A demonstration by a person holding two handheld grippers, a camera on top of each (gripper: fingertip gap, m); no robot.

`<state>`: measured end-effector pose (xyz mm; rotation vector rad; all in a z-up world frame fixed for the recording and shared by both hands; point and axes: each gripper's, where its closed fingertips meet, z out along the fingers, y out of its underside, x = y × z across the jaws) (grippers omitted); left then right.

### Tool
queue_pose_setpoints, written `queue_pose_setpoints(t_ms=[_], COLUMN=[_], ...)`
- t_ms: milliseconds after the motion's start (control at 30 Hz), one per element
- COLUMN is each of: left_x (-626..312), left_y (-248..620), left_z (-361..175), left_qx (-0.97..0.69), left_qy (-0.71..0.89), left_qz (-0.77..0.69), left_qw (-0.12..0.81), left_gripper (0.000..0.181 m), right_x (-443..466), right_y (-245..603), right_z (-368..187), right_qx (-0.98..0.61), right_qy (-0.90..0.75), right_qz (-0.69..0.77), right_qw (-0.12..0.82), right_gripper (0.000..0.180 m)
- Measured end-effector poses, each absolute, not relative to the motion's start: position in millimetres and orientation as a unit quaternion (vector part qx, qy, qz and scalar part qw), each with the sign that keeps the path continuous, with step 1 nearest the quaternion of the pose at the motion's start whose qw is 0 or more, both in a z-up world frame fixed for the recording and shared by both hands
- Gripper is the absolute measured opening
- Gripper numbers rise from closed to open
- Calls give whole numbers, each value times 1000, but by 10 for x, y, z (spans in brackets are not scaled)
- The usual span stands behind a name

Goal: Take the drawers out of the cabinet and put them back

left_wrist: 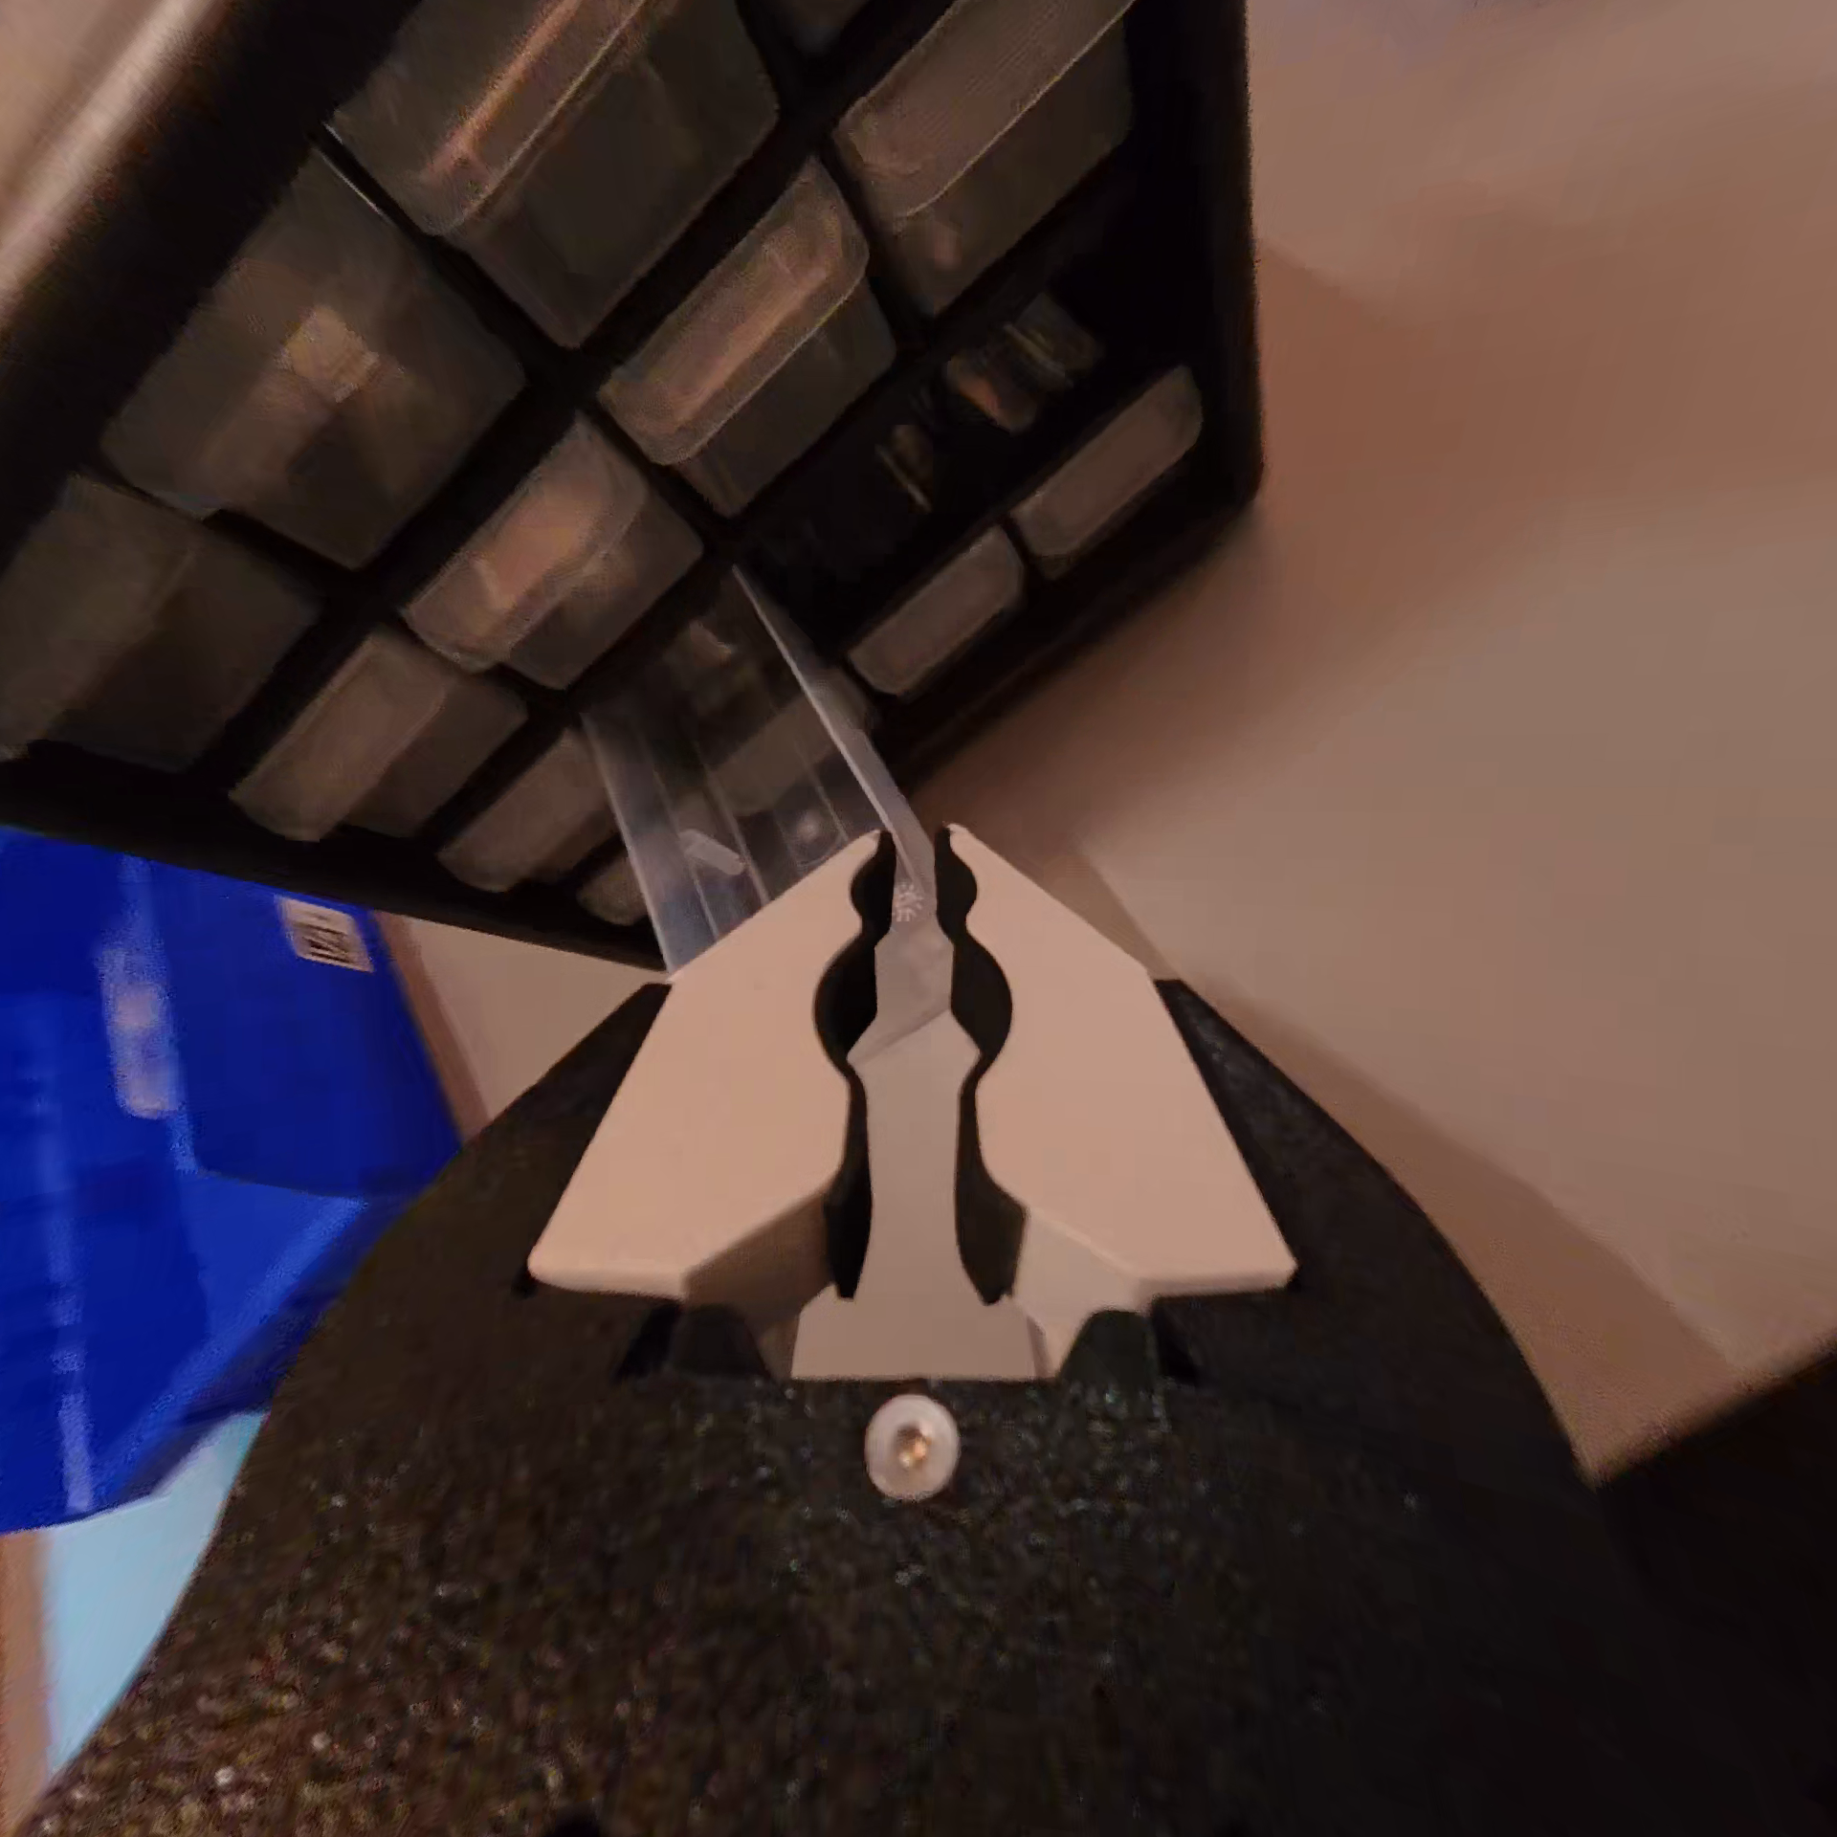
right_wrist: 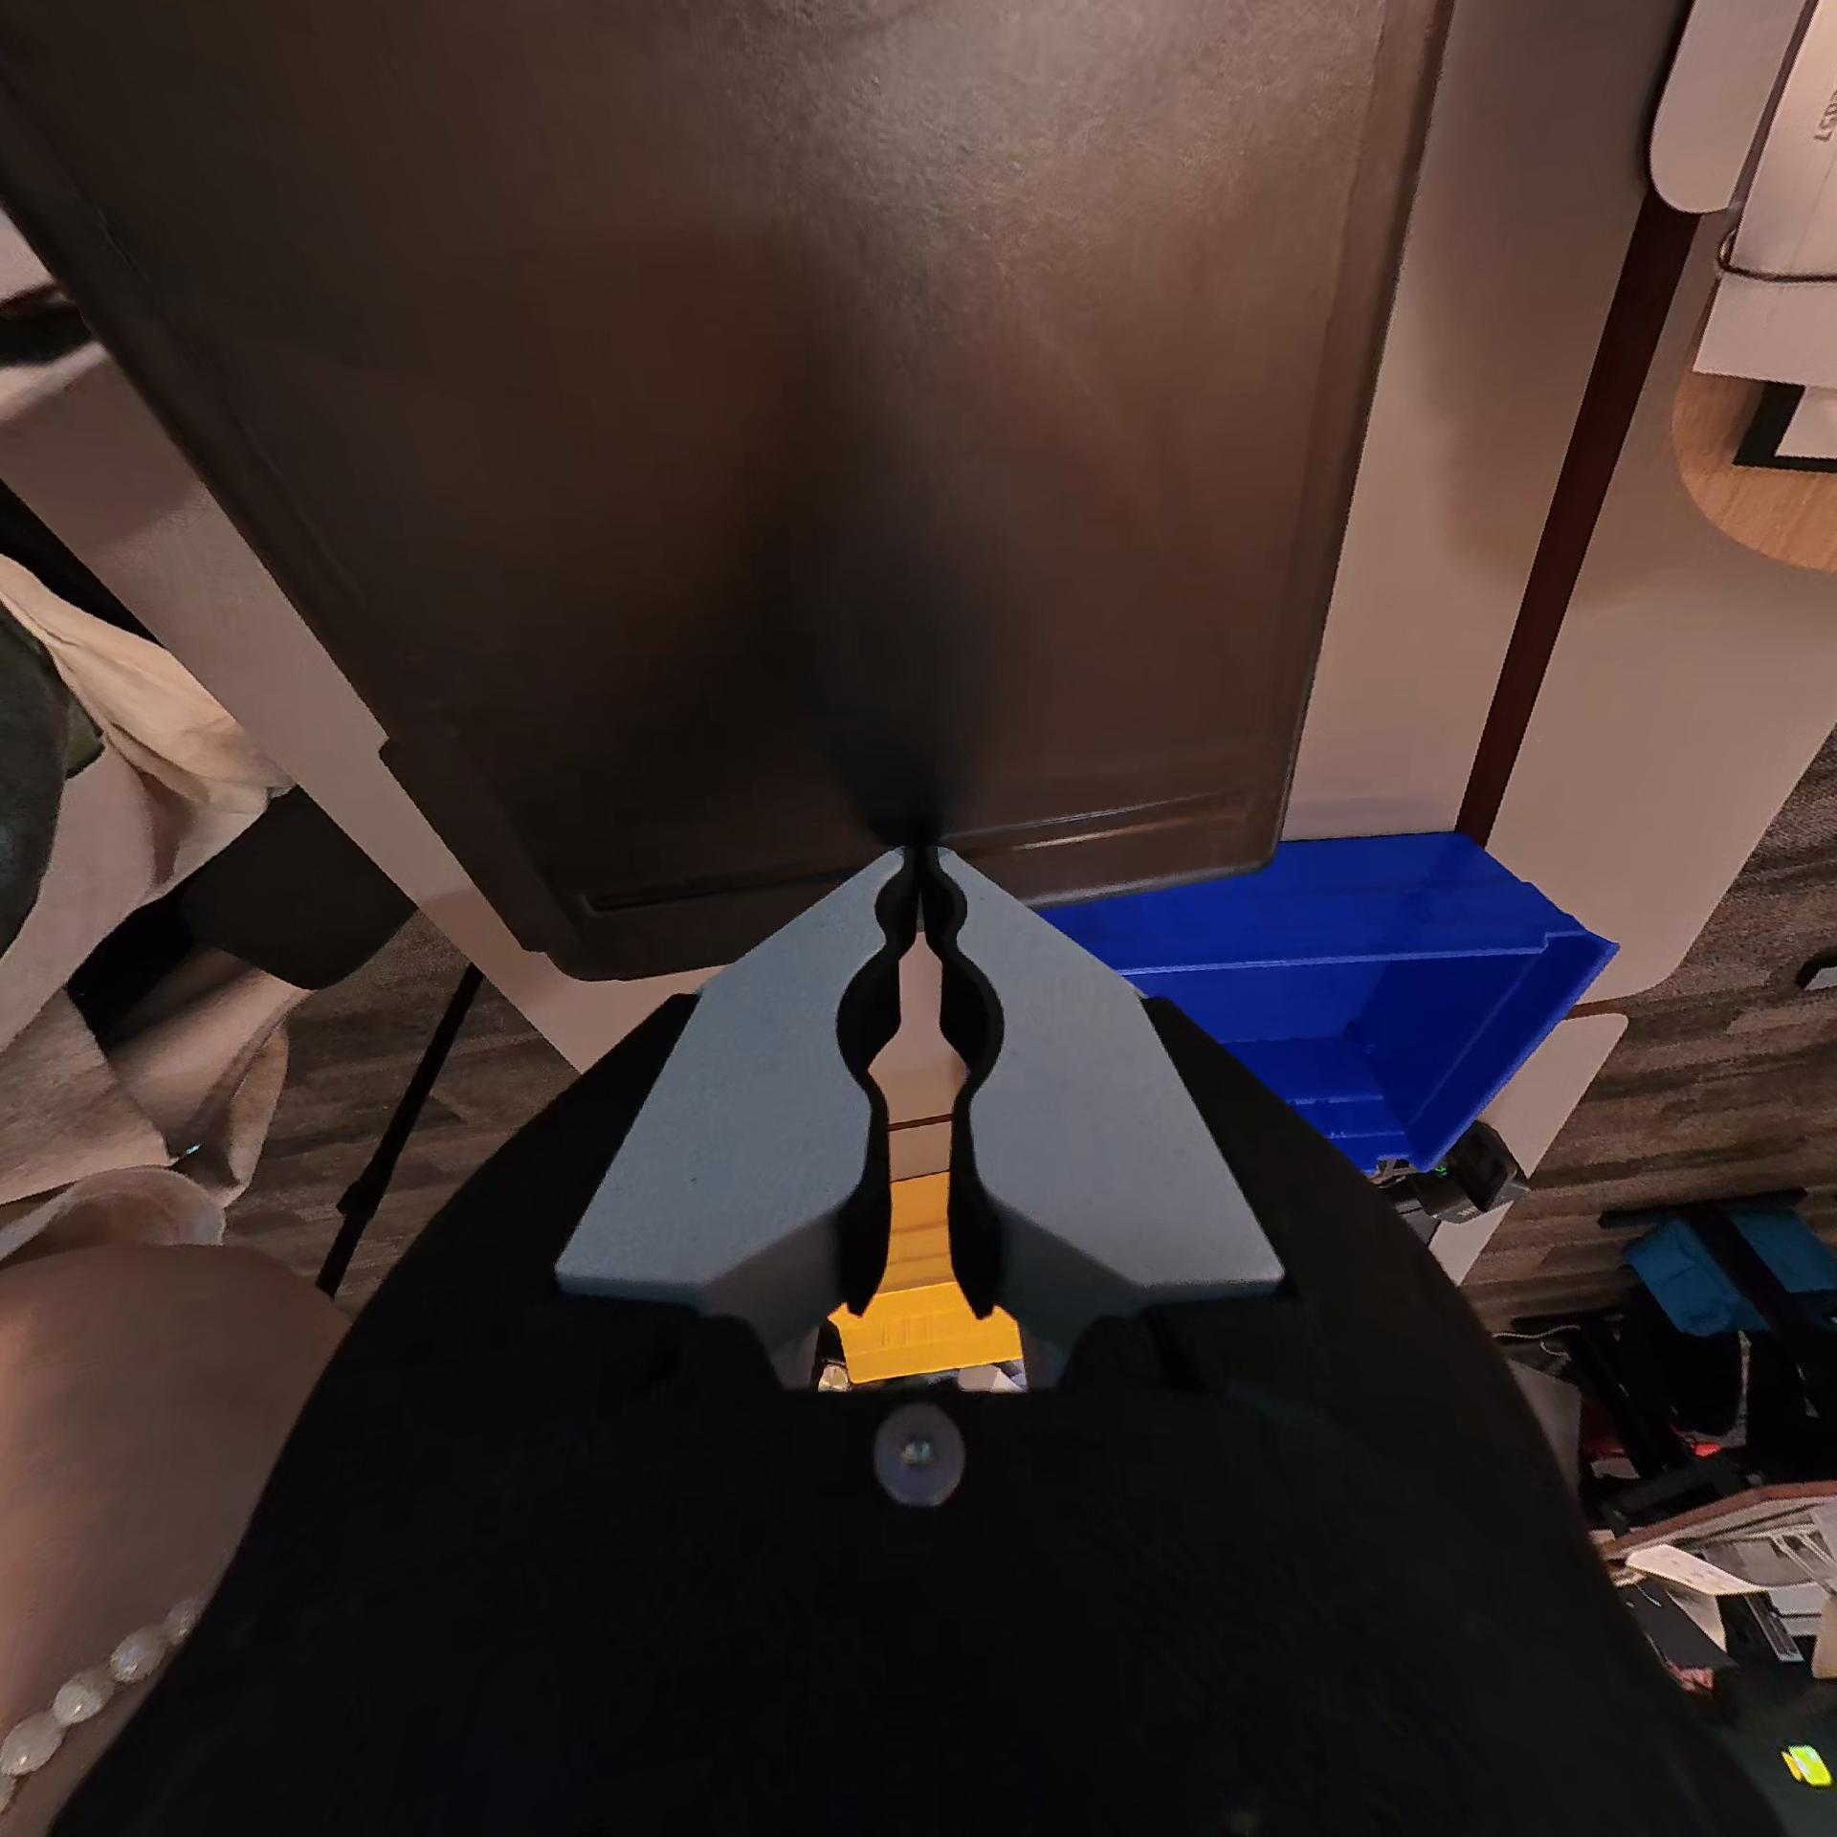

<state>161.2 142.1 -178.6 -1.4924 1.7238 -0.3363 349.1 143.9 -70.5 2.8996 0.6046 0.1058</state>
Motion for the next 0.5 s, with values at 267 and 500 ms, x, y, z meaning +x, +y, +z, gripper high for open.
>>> queue_pose_setpoints(t_ms=[267,500], left_x=[1912,2030], left_y=[1692,1508], left_z=[-1792,-1701], left_qx=[-480,-327], left_qy=[642,648], left_qz=[-90,-44], left_qw=[592,686], left_gripper=[5,35], right_x=[3491,3493], right_y=[1439,1439], right_z=[-705,-705], right_qx=[976,975], right_qy=[198,199], right_qz=[37,49], right_qw=[83,87], right_gripper=[0,0])
